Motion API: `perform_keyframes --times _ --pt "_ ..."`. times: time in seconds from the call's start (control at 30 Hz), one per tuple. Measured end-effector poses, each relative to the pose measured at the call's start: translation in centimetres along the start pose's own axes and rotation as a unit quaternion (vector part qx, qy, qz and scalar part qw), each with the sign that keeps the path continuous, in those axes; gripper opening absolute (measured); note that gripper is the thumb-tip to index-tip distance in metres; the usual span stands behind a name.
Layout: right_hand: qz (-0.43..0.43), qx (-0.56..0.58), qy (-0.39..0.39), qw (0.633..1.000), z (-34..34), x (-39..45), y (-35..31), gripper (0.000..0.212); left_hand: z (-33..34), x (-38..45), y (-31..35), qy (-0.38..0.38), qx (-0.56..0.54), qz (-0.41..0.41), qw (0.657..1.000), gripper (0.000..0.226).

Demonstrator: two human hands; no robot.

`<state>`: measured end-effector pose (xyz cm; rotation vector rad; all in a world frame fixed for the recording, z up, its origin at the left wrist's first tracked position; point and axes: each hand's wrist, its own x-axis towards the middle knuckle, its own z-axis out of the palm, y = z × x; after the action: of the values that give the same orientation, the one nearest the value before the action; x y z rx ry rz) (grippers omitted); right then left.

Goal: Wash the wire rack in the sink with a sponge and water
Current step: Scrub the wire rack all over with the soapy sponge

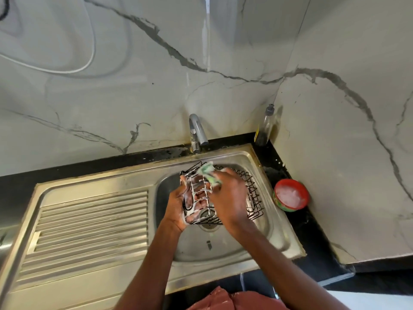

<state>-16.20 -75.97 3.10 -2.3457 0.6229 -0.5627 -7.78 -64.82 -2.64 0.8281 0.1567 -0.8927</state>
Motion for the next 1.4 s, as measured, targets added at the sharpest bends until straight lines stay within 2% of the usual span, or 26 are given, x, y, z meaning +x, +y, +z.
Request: perform_keyframes --times 0.1,0.2,0.27,0.33,0.4,0.47,0.6,0.67,0.77,0.83,0.97,1.03,1.1,1.2,1.27,1.33,1.4 --pt "-0.047 -0.012 -0.041 0.998 -0.2 0.1 0.9 0.055 -0.1 -0.6 0.2 0.022 -0.018 0.016 0.999 0.067" --pt "0.058 -0.048 -0.020 0.997 -1.3 1.4 4.3 0.050 -1.0 -0.5 0.8 0.024 -0.021 0.044 0.998 0.052" --pt "0.097 -0.032 0.001 0.995 -1.2 1.6 3.9 0.049 -1.1 -0.3 1.0 0.010 0.001 0.032 0.999 0.048" --pt "0.043 -0.013 0.002 0.999 -0.3 1.0 1.1 0.051 -0.5 -0.3 0.9 0.011 0.015 0.006 1.000 0.049" --pt "-0.031 -0.003 -0.006 0.999 0.1 0.0 -0.7 0.053 0.1 -0.5 0.7 0.008 0.037 0.015 0.999 0.048" --pt "-0.053 -0.005 -0.023 0.998 -0.2 0.2 0.2 0.054 0.0 -0.7 0.6 0.014 0.022 0.035 0.999 0.046" --pt "0.066 -0.019 0.013 0.998 -1.1 1.2 3.3 0.052 -0.6 -0.6 1.0 0.002 0.028 0.026 0.999 0.047" --pt "0.041 -0.006 0.008 0.999 -0.7 0.7 1.5 0.053 -0.4 -0.3 1.0 -0.007 0.063 0.003 0.998 0.047" --pt "-0.052 0.011 0.000 0.999 -0.4 -0.1 -1.4 0.052 0.2 -0.5 0.8 0.000 0.087 -0.009 0.996 0.043" --pt "-0.078 0.004 0.008 0.997 -0.3 0.4 -0.6 0.053 0.1 -0.6 0.6 -0.012 0.091 -0.001 0.996 0.044" --pt "0.066 -0.011 0.045 0.997 -1.1 1.6 4.8 0.050 -1.0 -0.5 0.8 -0.067 0.082 0.001 0.994 0.063" --pt "0.118 -0.024 0.056 0.991 -1.4 1.9 5.8 0.049 -1.4 -0.4 0.9 -0.068 0.094 -0.002 0.993 0.061" --pt "0.118 -0.006 0.076 0.990 -1.1 2.1 4.2 0.054 -0.9 -0.3 0.8 -0.050 0.104 -0.007 0.993 0.045" --pt "0.036 0.002 0.045 0.998 -0.7 1.5 0.5 0.055 0.0 -0.5 0.4 -0.044 0.134 -0.026 0.990 0.046" --pt "0.004 0.008 0.029 1.000 -0.7 1.6 0.9 0.056 -0.5 -0.4 0.6 -0.034 0.117 -0.013 0.992 0.049" --pt "0.024 -0.005 0.048 0.999 -1.1 2.0 3.2 0.054 -0.7 -0.5 1.0 -0.042 0.124 -0.013 0.991 0.048" --pt "0.101 -0.005 0.073 0.992 -1.5 2.3 5.1 0.052 -0.8 -0.8 1.0 -0.039 0.131 -0.009 0.991 0.043"
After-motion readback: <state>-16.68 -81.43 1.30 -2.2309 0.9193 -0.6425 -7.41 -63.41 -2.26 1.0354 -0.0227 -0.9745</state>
